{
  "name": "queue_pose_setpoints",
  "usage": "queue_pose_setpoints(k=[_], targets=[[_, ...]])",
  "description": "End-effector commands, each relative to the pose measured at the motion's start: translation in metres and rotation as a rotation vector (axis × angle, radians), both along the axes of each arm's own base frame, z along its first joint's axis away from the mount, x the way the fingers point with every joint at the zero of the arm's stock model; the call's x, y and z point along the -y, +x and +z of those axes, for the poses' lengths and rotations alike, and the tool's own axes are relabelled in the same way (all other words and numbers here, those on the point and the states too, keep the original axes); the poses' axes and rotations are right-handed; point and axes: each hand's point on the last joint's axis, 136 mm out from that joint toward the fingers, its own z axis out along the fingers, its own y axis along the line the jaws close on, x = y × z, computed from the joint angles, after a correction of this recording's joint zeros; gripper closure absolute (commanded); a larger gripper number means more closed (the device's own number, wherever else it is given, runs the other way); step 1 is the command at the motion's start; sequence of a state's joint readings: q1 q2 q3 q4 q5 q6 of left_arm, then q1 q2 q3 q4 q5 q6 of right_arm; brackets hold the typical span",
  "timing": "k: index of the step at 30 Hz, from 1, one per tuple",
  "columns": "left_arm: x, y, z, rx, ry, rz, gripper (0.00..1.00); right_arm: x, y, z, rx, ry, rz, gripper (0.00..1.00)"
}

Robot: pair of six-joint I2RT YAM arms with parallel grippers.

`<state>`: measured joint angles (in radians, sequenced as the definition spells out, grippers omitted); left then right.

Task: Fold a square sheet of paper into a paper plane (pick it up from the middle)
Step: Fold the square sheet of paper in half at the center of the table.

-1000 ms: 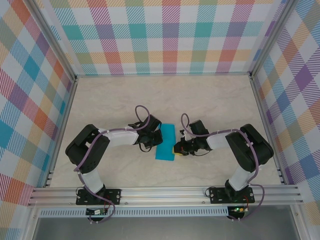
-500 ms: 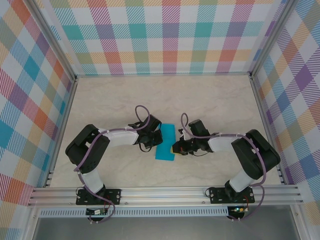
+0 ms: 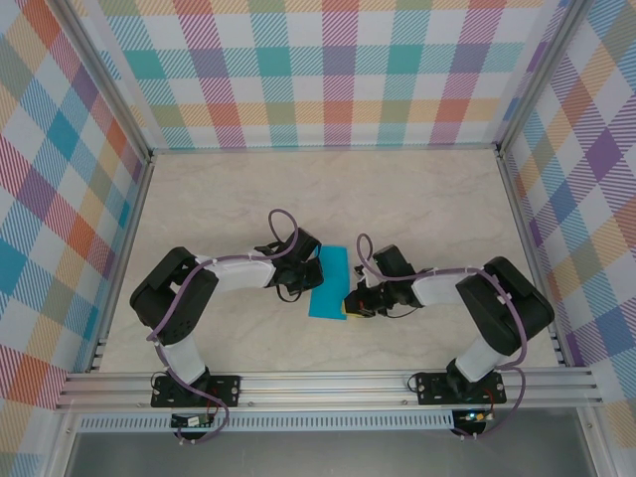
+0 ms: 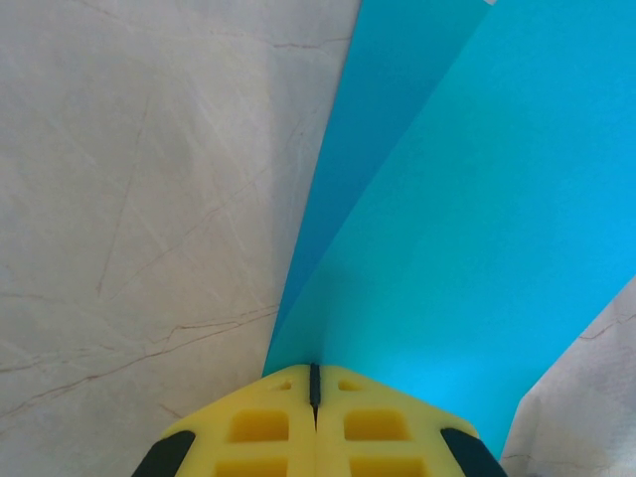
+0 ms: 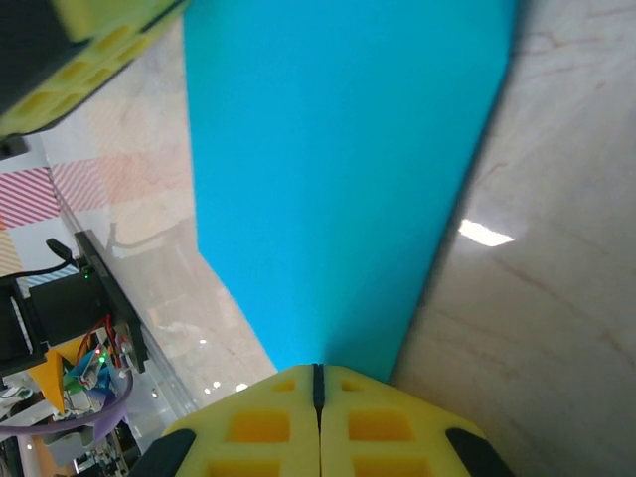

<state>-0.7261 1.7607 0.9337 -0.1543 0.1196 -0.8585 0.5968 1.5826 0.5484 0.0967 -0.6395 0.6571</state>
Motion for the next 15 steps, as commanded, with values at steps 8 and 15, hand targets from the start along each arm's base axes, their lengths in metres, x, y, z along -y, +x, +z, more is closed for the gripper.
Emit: queue_pose_setpoints(k=[8,15], targets=[[-0.017,-0.022,-0.03,-0.074,0.101,-0.015,1.0,0.0,-0.017,-0.012,-0.01,0.005,0.056,0.94],[-0.019,-0.023,-0.03,-0.078,0.104,-0.014,1.0,0.012,-0.025,-0.028,-0.026,-0.076,0.054,0.95]])
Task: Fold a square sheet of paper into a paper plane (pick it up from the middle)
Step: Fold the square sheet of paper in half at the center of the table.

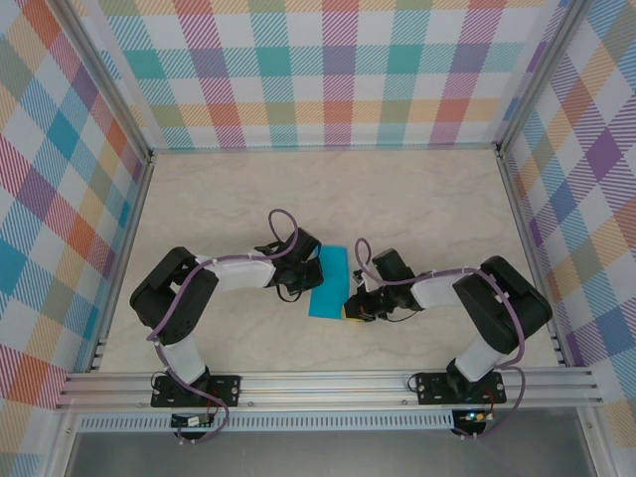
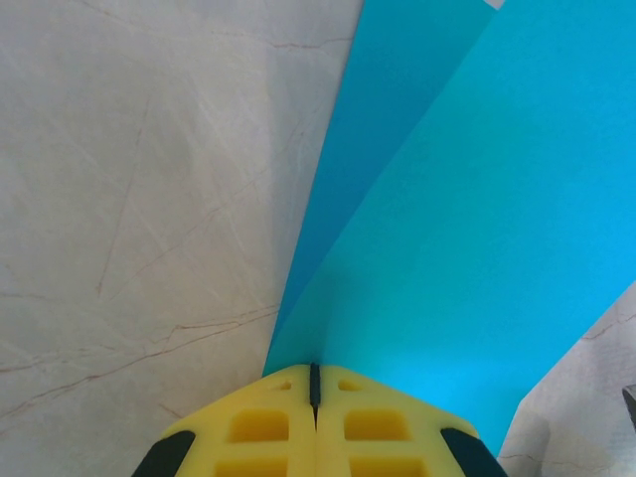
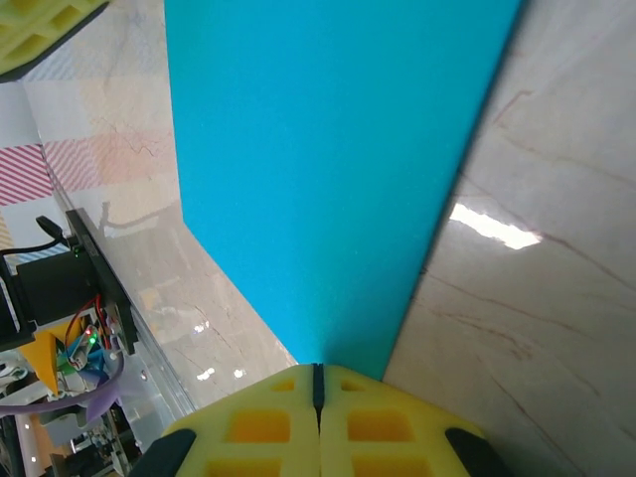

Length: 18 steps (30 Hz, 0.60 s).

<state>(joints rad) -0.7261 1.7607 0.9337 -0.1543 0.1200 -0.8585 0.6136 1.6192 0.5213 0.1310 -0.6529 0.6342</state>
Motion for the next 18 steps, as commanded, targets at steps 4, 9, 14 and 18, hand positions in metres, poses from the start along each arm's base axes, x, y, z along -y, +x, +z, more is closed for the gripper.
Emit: queue_pose_setpoints(k=[4,9,14,18], targets=[[-0.019,-0.024,-0.031,-0.076,0.103,-0.01,1.0,0.009,0.002,0.013,0.064,-0.069,-0.005,0.94],[-0.019,-0.024,-0.032,-0.081,0.114,-0.01,1.0,0.013,0.043,0.055,0.236,-0.118,-0.101,0.95],[-0.026,-0.029,-0.035,-0.084,0.128,-0.005,1.0,0.008,0.079,0.072,0.35,-0.121,-0.132,0.95],[-0.026,-0.03,-0.034,-0.083,0.119,-0.006,1.0,-0.004,0.091,0.075,0.283,-0.046,-0.096,0.95]])
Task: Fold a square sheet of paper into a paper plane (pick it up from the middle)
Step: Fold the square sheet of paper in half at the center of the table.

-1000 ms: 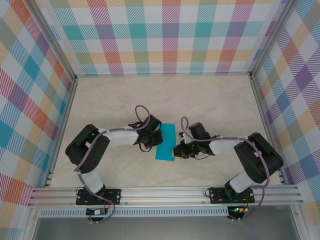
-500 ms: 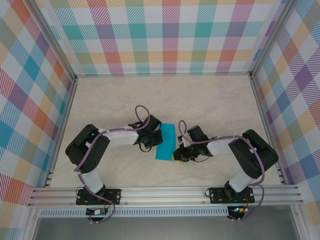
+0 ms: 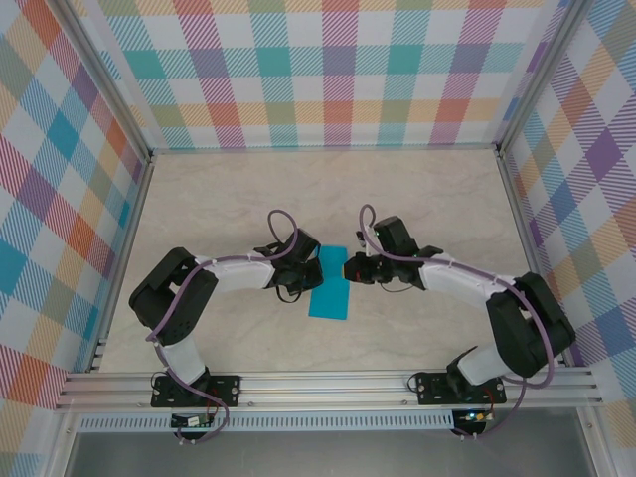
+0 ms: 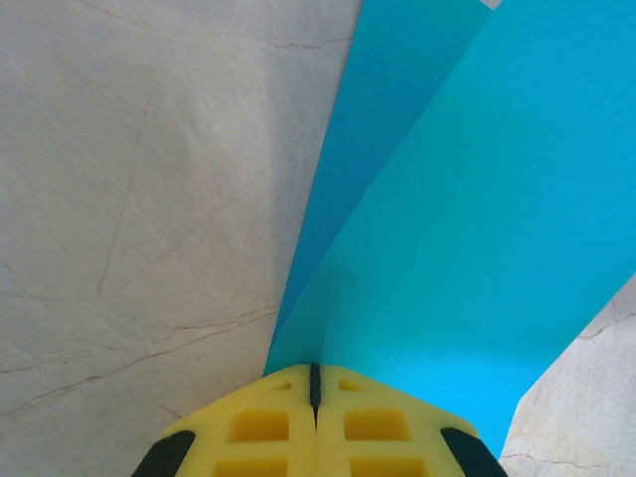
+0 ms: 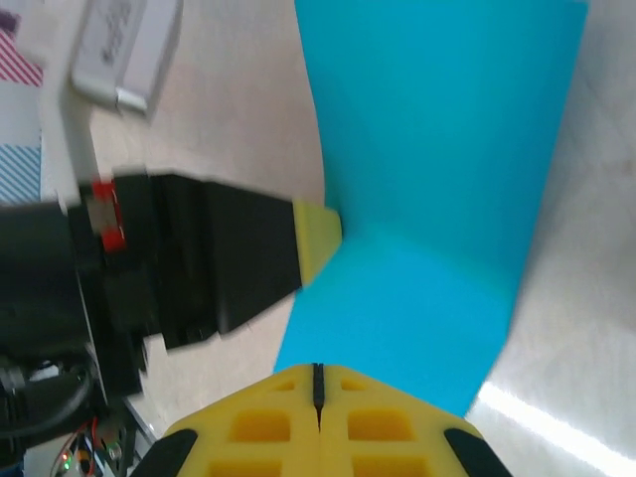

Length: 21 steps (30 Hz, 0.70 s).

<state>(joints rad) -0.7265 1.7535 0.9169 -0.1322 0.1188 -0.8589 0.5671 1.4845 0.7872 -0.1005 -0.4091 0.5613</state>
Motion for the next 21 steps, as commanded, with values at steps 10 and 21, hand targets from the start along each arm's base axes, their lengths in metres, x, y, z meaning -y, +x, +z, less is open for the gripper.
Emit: queue_pose_setpoints(k=[10,21], targets=[[-0.025,-0.029,-0.034,-0.08,0.109,0.004,1.0,-0.013,0.011,-0.016,-0.117,0.128,0.064,0.93],[-0.023,-0.028,-0.036,-0.089,0.116,-0.003,1.0,-0.007,0.034,-0.035,-0.148,0.139,0.037,0.93]])
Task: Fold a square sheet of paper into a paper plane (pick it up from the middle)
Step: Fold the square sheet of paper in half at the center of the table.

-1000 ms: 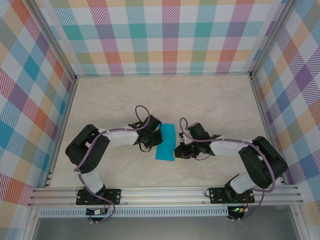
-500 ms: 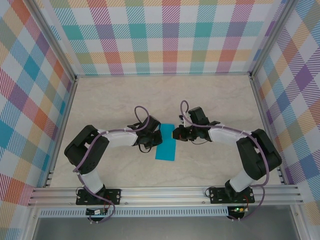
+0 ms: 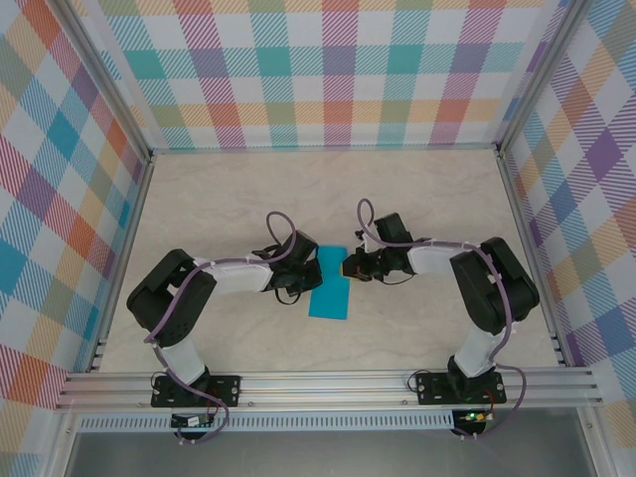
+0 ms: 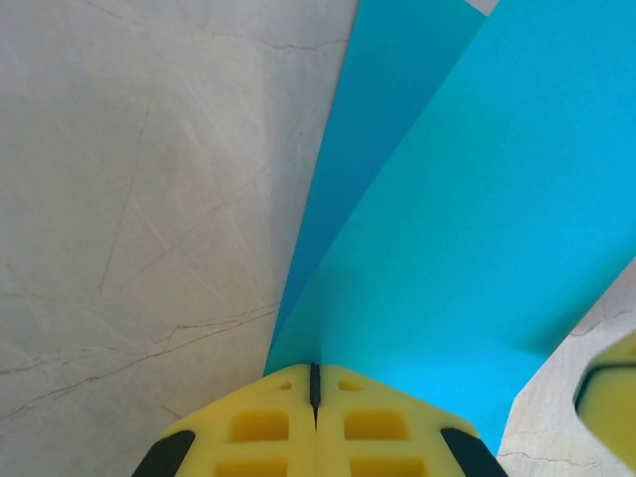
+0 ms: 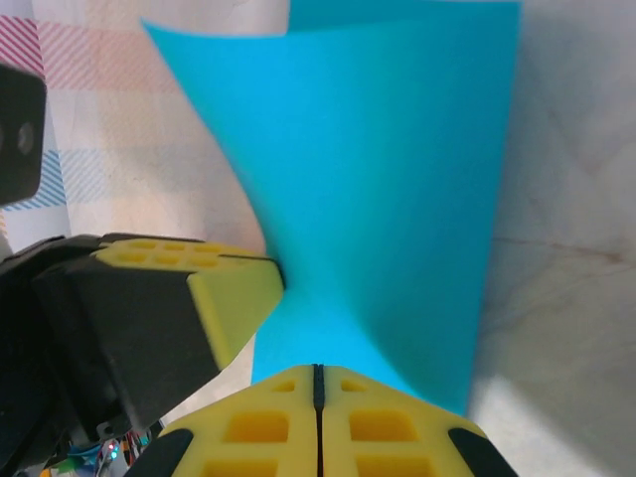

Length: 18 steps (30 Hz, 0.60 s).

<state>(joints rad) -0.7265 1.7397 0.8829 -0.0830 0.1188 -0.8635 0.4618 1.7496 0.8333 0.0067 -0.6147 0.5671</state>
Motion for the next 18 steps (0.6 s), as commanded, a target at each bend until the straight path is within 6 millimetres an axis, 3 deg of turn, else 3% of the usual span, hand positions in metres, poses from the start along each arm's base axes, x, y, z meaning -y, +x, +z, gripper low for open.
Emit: queue_pose_setpoints(k=[1,9,11,14,18], targets=[[-0.023,-0.028,-0.036,-0.11,0.138,-0.008,1.0,-0.005,0.014,0.011,0.036,0.045,0.017,0.93],[-0.025,-0.029,-0.04,-0.117,0.149,-0.008,1.0,0.009,0.002,-0.033,-0.03,-0.036,0.0,0.93],[-0.025,-0.029,-0.041,-0.117,0.151,-0.01,1.0,0.01,0.001,-0.036,-0.036,-0.042,-0.001,0.93],[-0.025,-0.03,-0.04,-0.118,0.152,-0.012,1.0,0.009,0.004,-0.029,-0.03,-0.033,0.001,0.92],[-0.026,-0.03,-0.04,-0.118,0.154,-0.011,1.0,0.001,0.014,0.0,0.013,0.008,0.01,0.91]])
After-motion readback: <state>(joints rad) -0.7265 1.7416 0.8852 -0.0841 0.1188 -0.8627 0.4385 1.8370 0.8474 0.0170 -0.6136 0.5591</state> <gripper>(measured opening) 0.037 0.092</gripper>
